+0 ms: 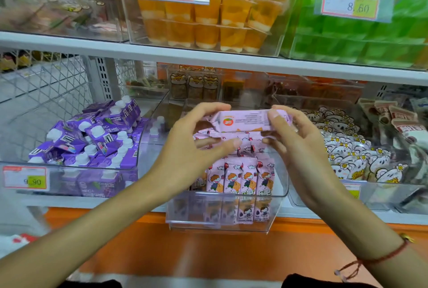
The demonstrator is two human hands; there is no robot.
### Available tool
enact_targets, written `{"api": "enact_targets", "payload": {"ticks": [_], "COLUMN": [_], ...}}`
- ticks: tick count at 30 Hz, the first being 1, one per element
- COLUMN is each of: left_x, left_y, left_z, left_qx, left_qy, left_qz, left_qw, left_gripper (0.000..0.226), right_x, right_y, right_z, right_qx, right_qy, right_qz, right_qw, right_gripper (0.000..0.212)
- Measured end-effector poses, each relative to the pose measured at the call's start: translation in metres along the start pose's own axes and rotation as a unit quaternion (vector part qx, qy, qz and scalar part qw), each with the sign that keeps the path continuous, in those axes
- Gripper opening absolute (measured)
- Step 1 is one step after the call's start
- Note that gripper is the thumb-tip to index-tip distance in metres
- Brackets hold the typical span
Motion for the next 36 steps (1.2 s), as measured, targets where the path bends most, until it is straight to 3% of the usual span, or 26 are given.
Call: {"api": "enact_targets", "payload": {"ticks": [4,8,10,12,15,16,21,25,31,36], "left_x": [0.000,-0.007,-0.013,-0.020,-0.030,-0.034,-0.051,-0.036,-0.026,-0.062], "left_y": [-0.001,-0.009,-0.019,-0.033,-0.052,-0.057,-0.071,-0.084,-0.118,-0.130], "left_z": [-0.008,-0.029,-0.032,-0.026,-0.010,-0.005,0.010,0.017,0.033,0.054], "left_qx": [0.026,0.093,0.091,0.068,0.031,0.023,-0.027,-0.111,-0.242,-0.289], "left_qy": [-0.057,-0.123,-0.166,-0.225,-0.290,-0.308,-0.374,-0.369,-0.434,-0.449], "left_qz": [0.027,0.016,0.002,-0.004,-0.006,-0.009,-0.015,0.006,0.003,-0.061], "left_qw": [0.998,0.988,0.982,0.972,0.957,0.951,0.927,0.923,0.868,0.843], "left_gripper": [0.038,0.034,0.033,0.031,0.028,0.028,0.033,0.043,0.040,0.061], "right_x": [0.002,-0.017,-0.017,0.001,0.031,0.034,0.033,0.034,0.035,0.030], "right_y": [-0.003,0.007,0.014,0.021,0.028,0.028,0.026,0.023,0.023,0.023], "right_z": [-0.005,-0.005,0.007,0.027,0.039,0.040,0.040,0.039,0.038,0.034], "right_qx": [0.015,0.043,-0.001,-0.095,-0.171,-0.179,-0.186,-0.190,-0.197,-0.204], "right_qy": [0.038,0.218,0.338,0.477,0.647,0.664,0.661,0.660,0.646,0.624], "right_qz": [-0.005,-0.175,-0.242,-0.248,-0.229,-0.223,-0.206,-0.203,-0.202,-0.207], "right_qw": [0.999,0.959,0.909,0.838,0.707,0.691,0.698,0.698,0.710,0.726], "right_gripper": [0.048,0.035,0.024,0.022,0.041,0.043,0.042,0.044,0.044,0.038]}}
Point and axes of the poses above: each hand's wrist, its own y-axis away from the middle knuckle, its own z-axis out of the palm, x = y × z, the point moved 8 cm from there along -y, towards the middle knuckle, and after that the axes turned 4 degrees about z, right-handed, at the moved point
